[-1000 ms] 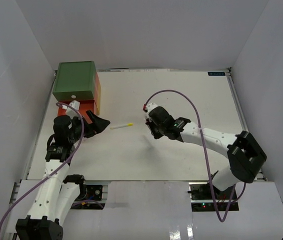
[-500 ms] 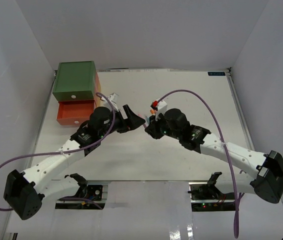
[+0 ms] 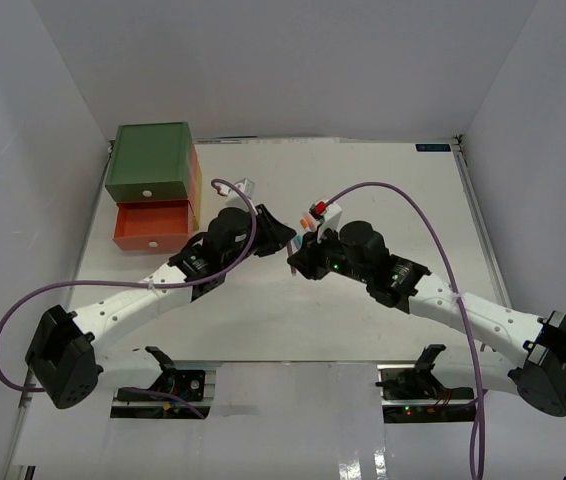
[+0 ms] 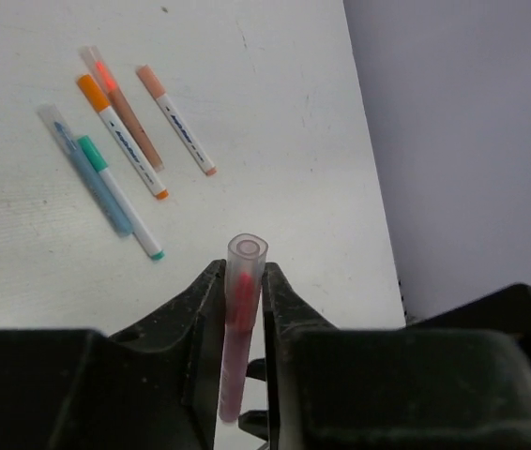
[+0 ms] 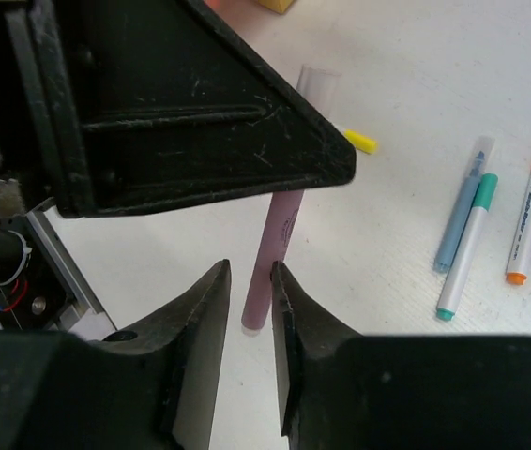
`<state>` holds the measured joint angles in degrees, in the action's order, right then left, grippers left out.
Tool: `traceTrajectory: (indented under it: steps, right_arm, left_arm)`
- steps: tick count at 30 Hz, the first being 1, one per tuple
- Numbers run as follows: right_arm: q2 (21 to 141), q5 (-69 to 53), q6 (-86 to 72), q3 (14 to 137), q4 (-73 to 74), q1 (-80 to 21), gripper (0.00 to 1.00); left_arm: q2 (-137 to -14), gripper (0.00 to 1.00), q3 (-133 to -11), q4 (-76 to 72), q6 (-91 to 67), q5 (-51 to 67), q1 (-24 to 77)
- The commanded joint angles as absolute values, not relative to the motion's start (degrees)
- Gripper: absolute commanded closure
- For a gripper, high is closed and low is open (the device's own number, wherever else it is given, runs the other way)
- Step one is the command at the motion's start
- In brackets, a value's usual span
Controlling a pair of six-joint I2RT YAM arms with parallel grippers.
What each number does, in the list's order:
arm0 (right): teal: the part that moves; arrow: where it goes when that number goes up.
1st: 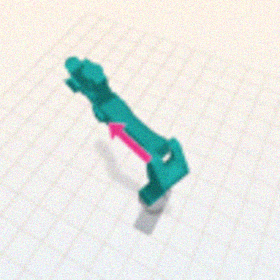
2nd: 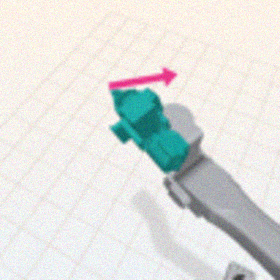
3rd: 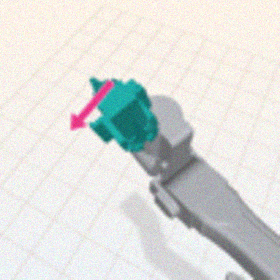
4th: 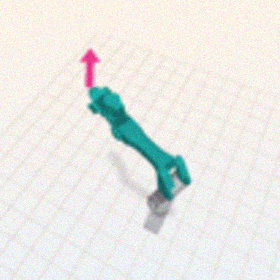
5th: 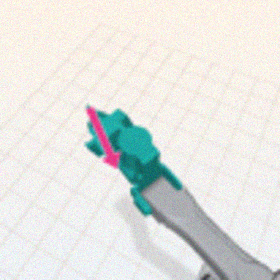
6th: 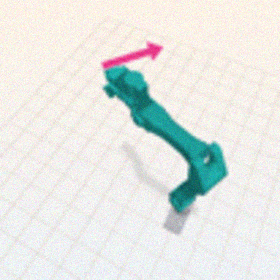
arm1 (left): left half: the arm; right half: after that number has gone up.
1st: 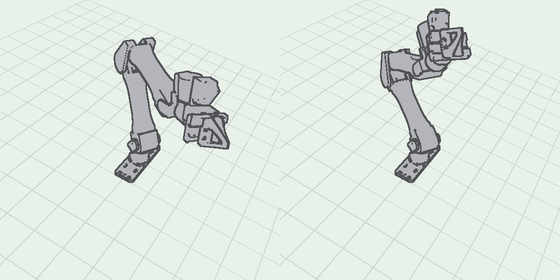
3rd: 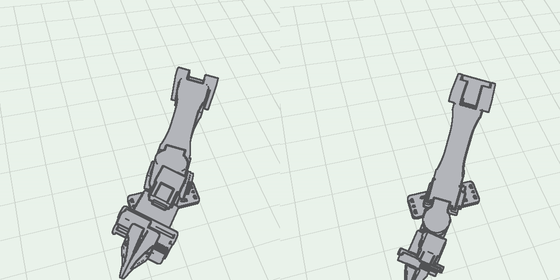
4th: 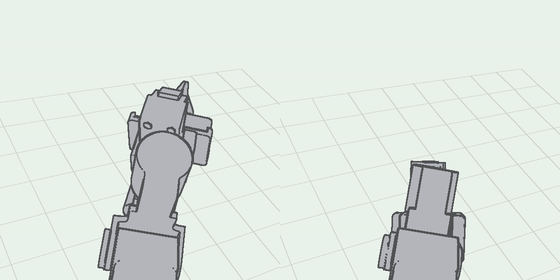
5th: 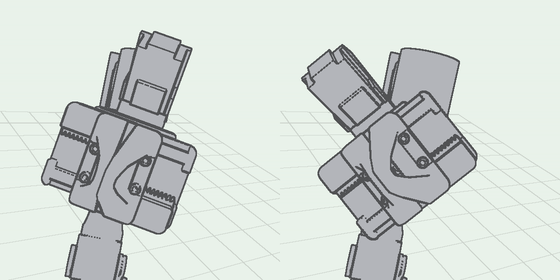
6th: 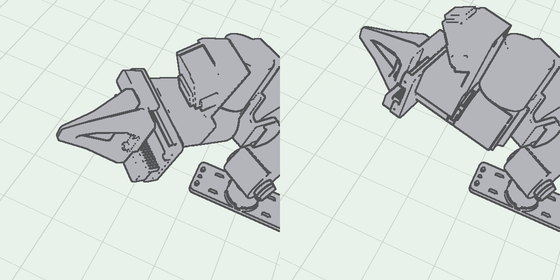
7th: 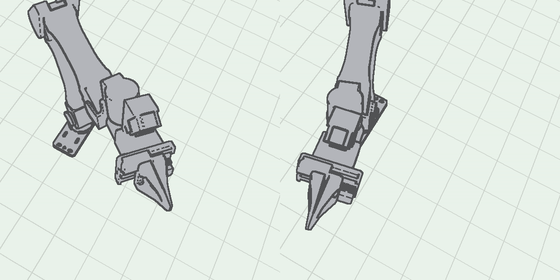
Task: Sort the stationery into containers
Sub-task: Place the pen in the drawer.
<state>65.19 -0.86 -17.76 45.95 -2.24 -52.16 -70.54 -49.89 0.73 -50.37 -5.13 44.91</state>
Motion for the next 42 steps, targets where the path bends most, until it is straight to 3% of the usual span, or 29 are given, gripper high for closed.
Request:
traceTrajectory:
  steps: [1, 5, 7, 9, 16, 18, 24, 27, 34, 42]
  right_arm:
    - [64.42, -1.14, -18.81, 45.18, -6.59, -52.38, 0.68]
    - [64.51, -0.97, -19.16, 45.18, -6.59, -52.3, 0.61]
    - [64.42, -0.44, -19.07, 45.0, -6.5, -52.29, 0.59]
    - [64.16, -0.26, -18.99, 44.91, -5.89, -52.38, 0.55]
    - [61.0, 5.26, -16.79, 44.74, -1.68, -52.21, 0.32]
    - [59.77, 6.32, -15.91, 44.21, -0.97, -52.21, 0.29]
    - [58.62, 9.05, -13.98, 42.98, -0.09, -52.12, 0.01]
    - [58.89, 9.75, -13.54, 42.89, 2.19, -52.12, 0.1]
    - [58.8, 9.67, -13.27, 41.93, 2.55, -52.12, 0.1]
    - [58.53, 9.58, -11.96, 40.52, 2.72, -52.12, 0.1]
  left_arm:
    - [-69.26, 0.73, -51.5, -2.11, -50.1, -6.77, 45.35]
    - [-67.95, 0.83, -50.45, -2.46, -49.75, -7.73, 45.26]
    - [-67.33, 0.94, -49.49, -2.72, -49.83, -8.44, 45.35]
    - [-66.62, 0.98, -49.04, -2.03, -49.75, -10.01, 45.26]
    - [-61.53, 1.0, -49.31, 5.53, -46.5, -18.8, 42.46]
    - [-59.69, 1.0, -48.87, 8.59, -46.14, -19.6, 38.69]
    - [-52.13, 1.0, -47.46, 14.05, -43.26, -19.95, 23.66]
    - [-50.45, 1.0, -47.37, 14.77, -40.36, -19.95, 16.54]
    - [-50.45, 0.98, -44.57, 10.03, -41.82, -18.37, 1.69]
    - [-54.92, 0.89, -39.46, 0.44, -46.84, -15.38, -5.27]
